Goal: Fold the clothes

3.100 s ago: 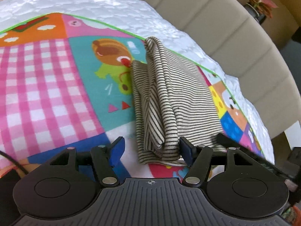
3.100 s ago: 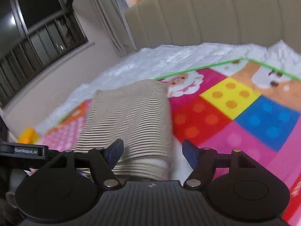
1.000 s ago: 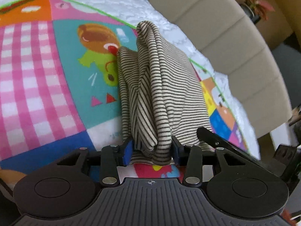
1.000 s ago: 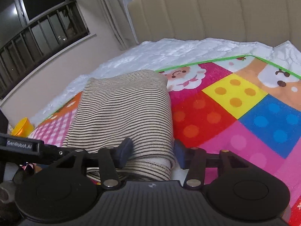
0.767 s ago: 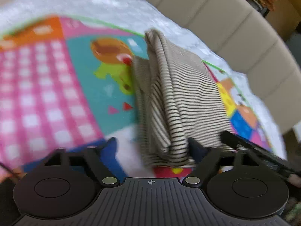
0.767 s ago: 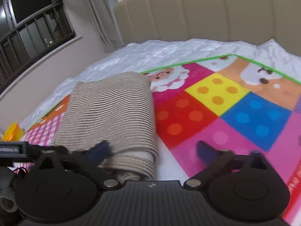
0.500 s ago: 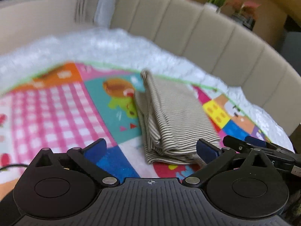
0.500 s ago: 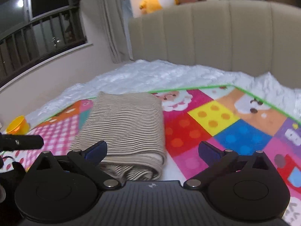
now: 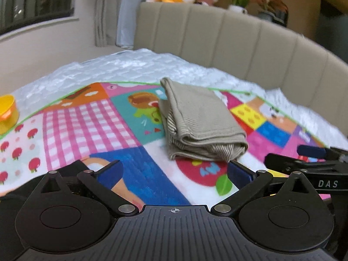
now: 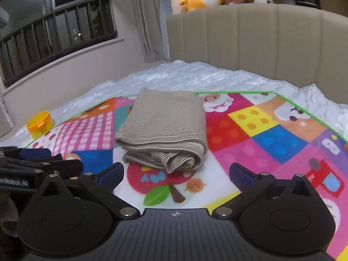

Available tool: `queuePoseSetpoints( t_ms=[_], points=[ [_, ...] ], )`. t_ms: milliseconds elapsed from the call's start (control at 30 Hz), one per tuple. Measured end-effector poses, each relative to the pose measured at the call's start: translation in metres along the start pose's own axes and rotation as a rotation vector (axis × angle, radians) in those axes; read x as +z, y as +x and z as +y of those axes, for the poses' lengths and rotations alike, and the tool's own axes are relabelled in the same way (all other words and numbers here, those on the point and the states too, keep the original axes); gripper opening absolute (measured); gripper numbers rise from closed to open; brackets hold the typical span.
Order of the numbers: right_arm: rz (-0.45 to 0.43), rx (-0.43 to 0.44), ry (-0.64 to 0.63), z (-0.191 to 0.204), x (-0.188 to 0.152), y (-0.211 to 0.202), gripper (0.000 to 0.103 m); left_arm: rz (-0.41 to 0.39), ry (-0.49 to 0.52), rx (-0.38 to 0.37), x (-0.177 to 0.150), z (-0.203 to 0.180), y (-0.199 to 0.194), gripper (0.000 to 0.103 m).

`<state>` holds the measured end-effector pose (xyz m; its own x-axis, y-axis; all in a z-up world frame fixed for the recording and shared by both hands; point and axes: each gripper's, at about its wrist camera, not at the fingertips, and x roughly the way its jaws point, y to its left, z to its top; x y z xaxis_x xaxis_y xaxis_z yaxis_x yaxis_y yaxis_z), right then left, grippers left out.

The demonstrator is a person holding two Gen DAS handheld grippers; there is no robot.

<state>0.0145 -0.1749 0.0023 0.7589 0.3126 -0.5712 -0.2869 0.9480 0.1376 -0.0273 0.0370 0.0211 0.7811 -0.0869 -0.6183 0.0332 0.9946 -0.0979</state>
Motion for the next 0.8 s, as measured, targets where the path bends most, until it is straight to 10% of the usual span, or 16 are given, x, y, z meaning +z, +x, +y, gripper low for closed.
queuePoseSetpoints(
  t_ms=[800],
  points=[
    [0.018, 0.016, -0.008, 0.004, -0.004, 0.001, 0.103, 0.005, -0.015, 0.048, -0.003, 0.004, 0.003, 0.103]
  ],
)
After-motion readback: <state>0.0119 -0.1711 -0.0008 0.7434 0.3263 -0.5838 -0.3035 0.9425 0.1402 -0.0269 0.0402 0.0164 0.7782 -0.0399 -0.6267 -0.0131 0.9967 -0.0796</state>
